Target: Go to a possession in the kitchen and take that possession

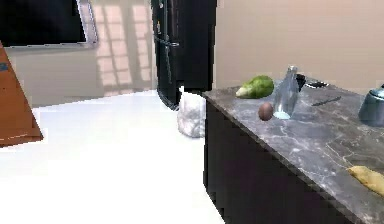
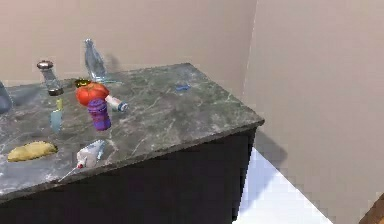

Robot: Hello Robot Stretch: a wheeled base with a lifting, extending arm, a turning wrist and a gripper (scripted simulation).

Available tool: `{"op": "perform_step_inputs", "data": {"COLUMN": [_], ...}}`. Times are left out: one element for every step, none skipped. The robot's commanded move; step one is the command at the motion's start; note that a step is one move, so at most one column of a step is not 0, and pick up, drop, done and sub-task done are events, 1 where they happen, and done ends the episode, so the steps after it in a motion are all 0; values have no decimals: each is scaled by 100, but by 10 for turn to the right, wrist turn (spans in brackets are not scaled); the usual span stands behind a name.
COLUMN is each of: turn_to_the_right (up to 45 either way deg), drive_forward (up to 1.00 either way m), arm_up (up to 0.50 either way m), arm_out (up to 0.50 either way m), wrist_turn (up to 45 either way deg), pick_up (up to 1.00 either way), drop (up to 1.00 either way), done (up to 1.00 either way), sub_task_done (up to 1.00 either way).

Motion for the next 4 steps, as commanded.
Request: {"op": "perform_step_inputs", "data": {"turn_to_the_right": [450,450,420,0], "drive_forward": [0,0,0,80], "arm_up": [0,0,0,0], "arm_out": [0,0,0,0], "wrist_turn": [0,0,0,0], "pick_up": [0,0,0,0], "drop": [0,0,0,0], "done": [0,0,0,0], "sub_task_done": [0,0,0,0]}}
